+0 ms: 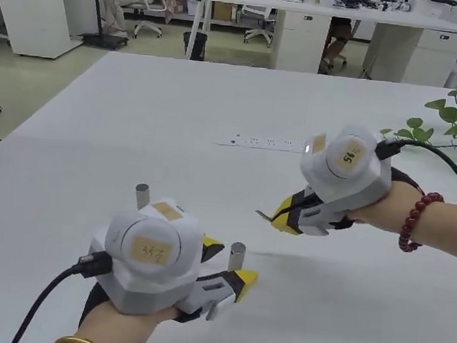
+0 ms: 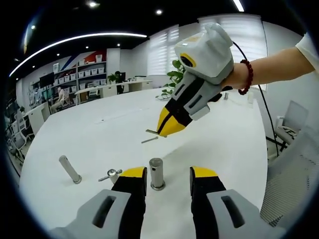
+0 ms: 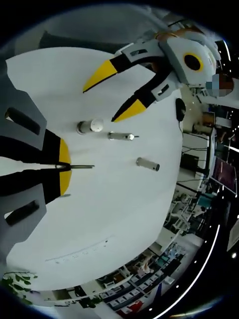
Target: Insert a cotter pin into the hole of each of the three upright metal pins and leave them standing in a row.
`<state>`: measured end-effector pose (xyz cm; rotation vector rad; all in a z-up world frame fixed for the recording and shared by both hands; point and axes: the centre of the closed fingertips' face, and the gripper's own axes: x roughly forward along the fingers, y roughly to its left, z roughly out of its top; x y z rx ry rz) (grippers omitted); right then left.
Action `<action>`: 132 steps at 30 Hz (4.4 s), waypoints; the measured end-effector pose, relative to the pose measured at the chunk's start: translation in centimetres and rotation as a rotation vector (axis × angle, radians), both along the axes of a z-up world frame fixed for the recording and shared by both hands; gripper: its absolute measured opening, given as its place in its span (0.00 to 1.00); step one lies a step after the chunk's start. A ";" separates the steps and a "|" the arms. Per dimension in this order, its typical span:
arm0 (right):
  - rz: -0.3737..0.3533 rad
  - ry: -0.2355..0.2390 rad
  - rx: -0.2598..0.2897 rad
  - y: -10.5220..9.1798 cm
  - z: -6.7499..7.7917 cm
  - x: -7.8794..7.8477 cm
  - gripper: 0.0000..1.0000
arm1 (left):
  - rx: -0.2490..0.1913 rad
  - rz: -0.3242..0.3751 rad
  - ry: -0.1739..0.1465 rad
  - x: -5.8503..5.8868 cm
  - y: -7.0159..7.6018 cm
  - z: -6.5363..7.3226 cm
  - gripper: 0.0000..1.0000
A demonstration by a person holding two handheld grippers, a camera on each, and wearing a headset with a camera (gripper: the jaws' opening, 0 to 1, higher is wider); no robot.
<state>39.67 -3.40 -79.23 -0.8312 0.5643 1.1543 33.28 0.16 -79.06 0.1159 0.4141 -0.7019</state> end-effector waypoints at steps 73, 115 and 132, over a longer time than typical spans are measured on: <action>0.263 -0.111 0.070 3.6 2.6 -7.2 0.03 | -0.331 -0.014 0.168 -0.5 0.8 4.1 0.00; 0.159 0.547 0.353 0.5 1.1 -12.6 0.15 | -0.238 -0.365 0.125 -5.5 -0.8 3.9 0.00; 0.259 0.641 0.356 1.0 1.5 -15.8 0.07 | -0.281 -0.475 0.125 -7.7 -2.2 4.6 0.00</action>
